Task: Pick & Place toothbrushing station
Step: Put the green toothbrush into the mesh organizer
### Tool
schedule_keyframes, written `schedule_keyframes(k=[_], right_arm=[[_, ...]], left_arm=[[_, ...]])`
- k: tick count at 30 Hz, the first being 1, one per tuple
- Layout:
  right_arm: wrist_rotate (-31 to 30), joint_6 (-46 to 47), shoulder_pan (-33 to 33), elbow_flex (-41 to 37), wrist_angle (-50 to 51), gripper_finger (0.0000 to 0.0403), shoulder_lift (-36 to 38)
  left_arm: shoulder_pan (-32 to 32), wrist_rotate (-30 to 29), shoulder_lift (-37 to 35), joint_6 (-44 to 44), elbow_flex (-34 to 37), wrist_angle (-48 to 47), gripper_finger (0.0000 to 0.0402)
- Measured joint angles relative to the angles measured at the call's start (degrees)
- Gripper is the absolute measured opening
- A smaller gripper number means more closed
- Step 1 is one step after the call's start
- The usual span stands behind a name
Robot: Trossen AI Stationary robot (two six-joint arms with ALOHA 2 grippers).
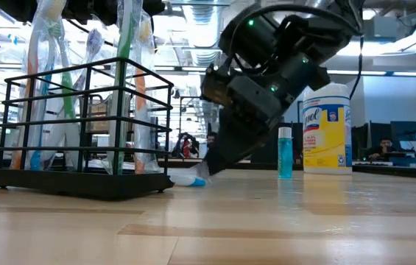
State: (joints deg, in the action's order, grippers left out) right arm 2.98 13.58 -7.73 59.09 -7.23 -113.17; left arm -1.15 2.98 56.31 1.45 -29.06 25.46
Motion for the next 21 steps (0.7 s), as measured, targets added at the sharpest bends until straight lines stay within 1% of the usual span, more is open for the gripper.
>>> schedule_keyframes(k=[16, 21], right_arm=[[0.1, 0.2, -0.5, 0.6, -1.0, 0.012, 0.4], [0.1, 2.6, -0.5, 0.7, -2.5, 0.012, -0.6]], left_arm=[[0.0, 0.0, 0.0, 0.0, 0.0, 0.0, 0.0071], [0.0, 0.0, 0.0, 0.0, 0.0, 0.0, 0.0071]])
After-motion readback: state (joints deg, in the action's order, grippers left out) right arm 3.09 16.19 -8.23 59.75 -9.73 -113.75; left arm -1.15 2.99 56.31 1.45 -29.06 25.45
